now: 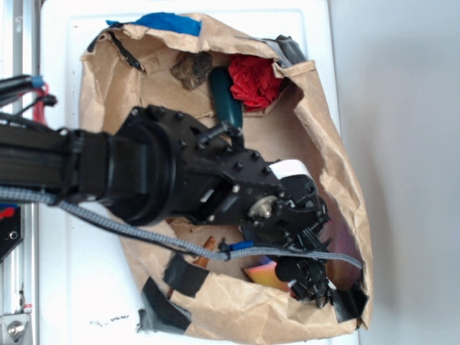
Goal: Grab the green sponge.
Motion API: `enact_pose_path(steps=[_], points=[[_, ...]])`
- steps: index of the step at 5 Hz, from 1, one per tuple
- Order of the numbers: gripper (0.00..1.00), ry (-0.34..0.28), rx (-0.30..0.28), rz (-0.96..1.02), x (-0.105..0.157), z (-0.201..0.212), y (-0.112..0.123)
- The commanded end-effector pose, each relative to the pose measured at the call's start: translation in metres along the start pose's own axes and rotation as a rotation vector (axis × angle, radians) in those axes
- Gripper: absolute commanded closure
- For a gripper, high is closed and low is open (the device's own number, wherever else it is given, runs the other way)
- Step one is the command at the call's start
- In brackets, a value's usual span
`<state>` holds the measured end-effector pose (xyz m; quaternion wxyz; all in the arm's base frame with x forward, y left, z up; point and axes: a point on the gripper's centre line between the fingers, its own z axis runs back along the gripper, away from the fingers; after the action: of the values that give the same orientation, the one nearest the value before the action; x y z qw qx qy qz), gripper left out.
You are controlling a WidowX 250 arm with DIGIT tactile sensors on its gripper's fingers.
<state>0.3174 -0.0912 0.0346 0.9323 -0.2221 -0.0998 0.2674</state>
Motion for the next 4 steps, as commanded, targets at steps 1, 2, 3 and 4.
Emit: enact_pose_path(steps=[1,2,3,4], points=[[1.0,0.031,0.016,0.018,-0.003,-0.007,0.002],[1.0,0.039,0.006,0.039,0.004,-0.006,0.002],[1.0,0.034,-0.004,0.038,0.005,-0.003,0.002],[1.0,0.032,-0.01,0.047,0.008,-0.002,0.002]])
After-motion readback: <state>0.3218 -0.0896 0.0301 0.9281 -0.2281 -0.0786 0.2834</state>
